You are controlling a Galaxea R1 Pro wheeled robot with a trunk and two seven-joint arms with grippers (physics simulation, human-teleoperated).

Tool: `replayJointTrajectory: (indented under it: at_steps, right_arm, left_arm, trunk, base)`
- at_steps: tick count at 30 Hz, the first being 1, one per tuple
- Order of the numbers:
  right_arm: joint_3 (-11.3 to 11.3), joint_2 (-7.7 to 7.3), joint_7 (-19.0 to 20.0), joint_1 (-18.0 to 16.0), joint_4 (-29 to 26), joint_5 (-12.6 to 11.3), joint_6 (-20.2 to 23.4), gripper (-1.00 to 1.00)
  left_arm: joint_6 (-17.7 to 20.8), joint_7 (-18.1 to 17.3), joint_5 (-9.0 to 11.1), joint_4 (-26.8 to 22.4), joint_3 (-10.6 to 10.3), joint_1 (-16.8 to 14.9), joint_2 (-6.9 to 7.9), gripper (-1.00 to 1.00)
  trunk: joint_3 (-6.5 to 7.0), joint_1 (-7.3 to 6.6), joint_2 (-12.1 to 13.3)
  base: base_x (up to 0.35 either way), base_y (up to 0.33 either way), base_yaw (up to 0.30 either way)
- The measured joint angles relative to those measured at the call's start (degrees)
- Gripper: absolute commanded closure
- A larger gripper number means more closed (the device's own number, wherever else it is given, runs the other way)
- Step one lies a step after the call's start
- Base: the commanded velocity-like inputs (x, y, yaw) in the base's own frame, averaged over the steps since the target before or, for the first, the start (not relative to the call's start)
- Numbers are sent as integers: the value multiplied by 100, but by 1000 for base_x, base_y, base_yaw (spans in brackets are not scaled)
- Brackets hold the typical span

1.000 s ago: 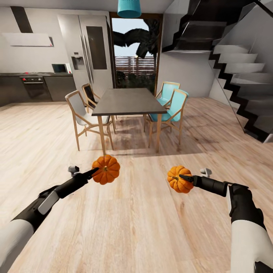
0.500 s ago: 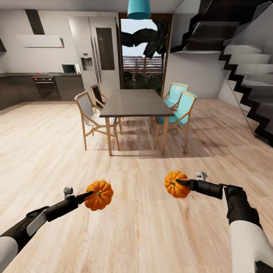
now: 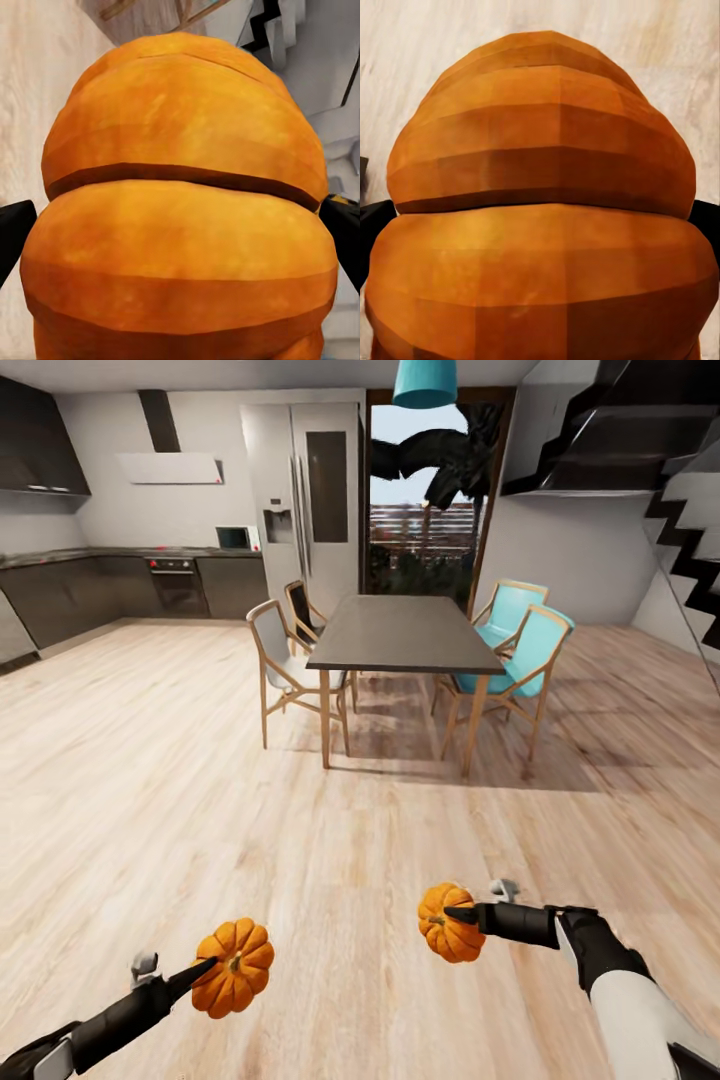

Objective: Place each of the two pumpkins and all three candles from the living room inside a cabinet in the living room (use any cabinet), then make sure every cabinet is closed, and position the cauldron so it is next to a table in the living room.

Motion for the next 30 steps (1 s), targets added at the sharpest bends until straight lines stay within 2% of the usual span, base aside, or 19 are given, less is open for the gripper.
replayJointTrajectory:
  at_steps: [3,7,9,13,25,30]
  right_arm:
    - [13,55,-511,20,400,141,-580,100]
    - [16,216,-920,25,615,180,-892,100]
    - [12,285,-952,25,638,214,-920,100]
    - [10,334,-975,25,655,256,-934,100]
    - [4,333,-989,24,771,248,-969,100]
    - [2,336,-1309,24,786,243,-979,100]
  left_arm:
    - [-25,-11,1,115,24,4,14,100]
    - [-39,-14,6,358,-17,5,31,100]
    - [-43,-2,11,434,41,4,38,100]
    - [-46,19,46,720,13,6,48,100]
    - [-60,40,65,762,62,4,59,100]
    - [-52,52,71,762,72,4,59,100]
  trunk:
    - [37,-66,120]
    - [15,-67,122]
    - [4,-67,122]
    - [-19,-67,122]
    - [-86,-67,122]
    - [-114,-67,122]
  base:
    - [0,0,246]
    - [0,0,246]
    - [0,0,246]
    - [0,0,246]
    - [0,0,246]
    - [0,0,246]
